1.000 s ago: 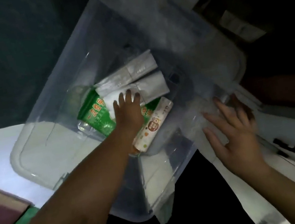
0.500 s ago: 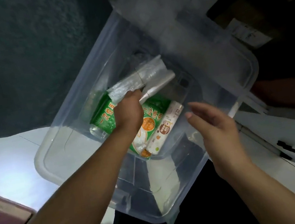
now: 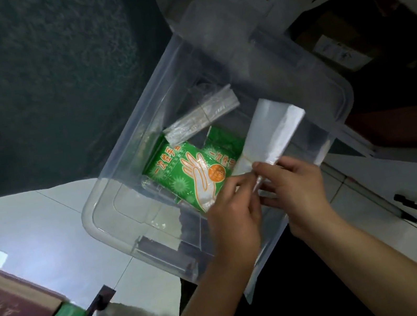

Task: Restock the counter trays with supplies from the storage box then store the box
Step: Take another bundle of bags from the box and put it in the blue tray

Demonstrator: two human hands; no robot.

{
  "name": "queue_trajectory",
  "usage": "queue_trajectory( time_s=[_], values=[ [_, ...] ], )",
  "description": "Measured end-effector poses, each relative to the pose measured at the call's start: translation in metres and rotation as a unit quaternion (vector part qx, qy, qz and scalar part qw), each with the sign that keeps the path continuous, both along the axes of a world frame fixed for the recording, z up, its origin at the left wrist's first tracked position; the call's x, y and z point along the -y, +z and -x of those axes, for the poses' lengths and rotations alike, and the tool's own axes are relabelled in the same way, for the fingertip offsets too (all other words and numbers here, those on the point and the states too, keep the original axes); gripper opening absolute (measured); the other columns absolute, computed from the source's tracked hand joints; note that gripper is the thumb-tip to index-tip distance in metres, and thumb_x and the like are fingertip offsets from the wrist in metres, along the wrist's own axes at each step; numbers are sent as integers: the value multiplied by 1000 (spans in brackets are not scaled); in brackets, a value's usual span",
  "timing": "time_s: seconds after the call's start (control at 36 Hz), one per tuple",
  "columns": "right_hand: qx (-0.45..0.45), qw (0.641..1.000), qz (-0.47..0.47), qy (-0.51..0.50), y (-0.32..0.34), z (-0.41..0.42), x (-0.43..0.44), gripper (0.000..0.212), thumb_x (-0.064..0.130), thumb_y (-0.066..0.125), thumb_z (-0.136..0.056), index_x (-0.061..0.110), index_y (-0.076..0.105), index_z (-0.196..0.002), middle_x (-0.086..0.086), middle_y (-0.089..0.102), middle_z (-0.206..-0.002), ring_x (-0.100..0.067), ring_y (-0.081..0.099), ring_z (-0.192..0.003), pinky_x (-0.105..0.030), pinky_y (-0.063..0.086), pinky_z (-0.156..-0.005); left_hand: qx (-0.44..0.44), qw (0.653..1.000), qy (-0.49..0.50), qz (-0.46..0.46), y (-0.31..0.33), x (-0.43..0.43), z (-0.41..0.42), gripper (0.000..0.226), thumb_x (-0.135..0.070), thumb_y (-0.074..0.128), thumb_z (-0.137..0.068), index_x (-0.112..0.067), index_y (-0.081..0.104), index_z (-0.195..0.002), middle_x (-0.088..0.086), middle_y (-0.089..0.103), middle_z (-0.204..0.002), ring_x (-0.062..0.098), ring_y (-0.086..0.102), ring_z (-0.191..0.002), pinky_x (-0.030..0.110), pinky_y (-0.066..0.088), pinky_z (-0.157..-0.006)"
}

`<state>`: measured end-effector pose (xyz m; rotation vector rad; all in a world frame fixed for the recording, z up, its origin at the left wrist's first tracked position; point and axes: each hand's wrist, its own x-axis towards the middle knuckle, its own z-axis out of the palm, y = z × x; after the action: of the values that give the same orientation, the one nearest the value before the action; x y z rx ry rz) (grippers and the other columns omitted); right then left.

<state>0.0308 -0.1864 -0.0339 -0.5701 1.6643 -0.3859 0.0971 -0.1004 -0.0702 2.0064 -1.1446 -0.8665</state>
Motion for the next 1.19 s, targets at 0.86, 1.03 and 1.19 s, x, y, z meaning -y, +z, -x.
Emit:
queue_trajectory(
  time_s=[0.86, 1.03, 1.19],
  values=[
    [-33, 995, 88, 43, 2, 109, 48, 19, 0, 63, -88, 14, 76, -87, -6, 77, -85, -22, 75, -76, -36, 62, -63, 274, 866, -173, -381, -235, 175, -98, 31, -14, 56, -94, 3, 66, -117, 22, 65, -126, 38, 62, -118, 47, 53, -91],
    [6, 988, 133, 83, 26, 107, 54, 28, -6, 63, -87, 18, 76, -85, 0, 78, -79, -13, 71, -70, -34, 60, -66, 142, 925, -73, -346, -171, 145, -102, 34, -12, 70, -80, -10, 70, -114, 18, 69, -118, 36, 65, -110, 43, 54, -92],
    [24, 970, 150, 187, 50, 118, 55, 28, -4, 67, -86, 23, 75, -89, 0, 78, -83, -14, 70, -74, -42, 57, -71, -25, 944, 82, -320, -69, 89, -76, 28, -11, 80, -77, -1, 72, -102, 15, 72, -96, 28, 67, -85, 28, 45, -71]
  ],
)
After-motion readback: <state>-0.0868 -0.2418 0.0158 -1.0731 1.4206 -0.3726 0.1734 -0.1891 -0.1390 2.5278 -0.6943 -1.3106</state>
